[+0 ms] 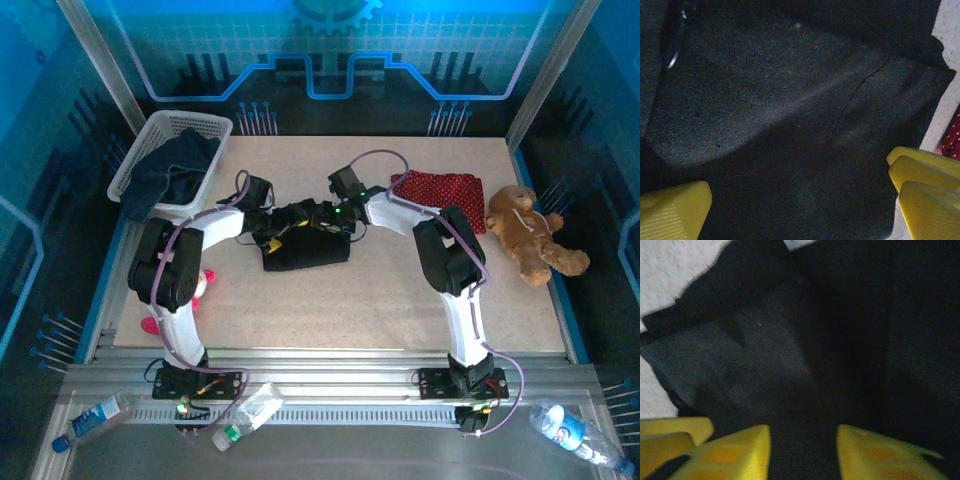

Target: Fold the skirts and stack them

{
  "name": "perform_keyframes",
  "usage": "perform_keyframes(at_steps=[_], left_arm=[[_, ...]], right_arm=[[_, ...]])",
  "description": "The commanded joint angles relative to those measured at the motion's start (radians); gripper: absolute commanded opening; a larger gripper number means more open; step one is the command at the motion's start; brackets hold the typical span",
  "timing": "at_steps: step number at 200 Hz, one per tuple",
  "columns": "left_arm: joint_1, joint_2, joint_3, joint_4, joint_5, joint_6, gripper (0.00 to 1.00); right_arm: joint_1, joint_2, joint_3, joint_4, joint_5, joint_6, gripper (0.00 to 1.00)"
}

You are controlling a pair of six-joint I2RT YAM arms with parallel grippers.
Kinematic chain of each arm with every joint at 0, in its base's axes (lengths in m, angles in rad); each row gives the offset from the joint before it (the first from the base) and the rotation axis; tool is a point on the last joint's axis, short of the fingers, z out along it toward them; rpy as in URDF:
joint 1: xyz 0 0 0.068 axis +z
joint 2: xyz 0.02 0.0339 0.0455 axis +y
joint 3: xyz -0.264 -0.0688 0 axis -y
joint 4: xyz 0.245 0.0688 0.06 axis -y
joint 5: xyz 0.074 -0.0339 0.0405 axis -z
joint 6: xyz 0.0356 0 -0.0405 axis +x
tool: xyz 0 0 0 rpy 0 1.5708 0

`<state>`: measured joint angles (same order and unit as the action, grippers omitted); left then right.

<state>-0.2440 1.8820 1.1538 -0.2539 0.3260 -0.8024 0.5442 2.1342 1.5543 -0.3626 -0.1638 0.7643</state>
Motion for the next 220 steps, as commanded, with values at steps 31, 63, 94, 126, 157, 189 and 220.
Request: perform_keyframes(at_steps=[31,63,94,126,157,189,220], left_arm=[[0.011,0.072,0.036,-0.134,-0.089,0.120,0.99],[0.015,0.075,0.048,-0.140,-0.090,0.136,0.99],[0.018,0.089,0.060,-0.143,-0.073,0.138,0.99],[0.018,0.095,0.058,-0.142,-0.067,0.135,0.99],[0.018,0.098,0.060,-0.144,-0.059,0.137,0.99],[0.018,0.101,0.064,-0.147,-0.057,0.140,0.99],[0.018,0.102,0.066,-0.146,-0.051,0.136,0.99]], right_arm=[[-0.095,-0.085,-0.069,-0.056,-0.032,-0.150,0.97],[-0.157,-0.055,-0.089,-0.083,-0.156,-0.139,1.00],[-0.161,-0.009,-0.071,-0.054,-0.343,-0.134,0.95],[-0.139,0.016,-0.079,-0.019,-0.415,-0.116,0.93],[-0.130,0.033,-0.101,0.041,-0.460,-0.082,0.92],[-0.118,0.042,-0.115,0.117,-0.509,-0.055,0.90],[-0.115,0.067,-0.124,0.174,-0.518,-0.022,0.82]])
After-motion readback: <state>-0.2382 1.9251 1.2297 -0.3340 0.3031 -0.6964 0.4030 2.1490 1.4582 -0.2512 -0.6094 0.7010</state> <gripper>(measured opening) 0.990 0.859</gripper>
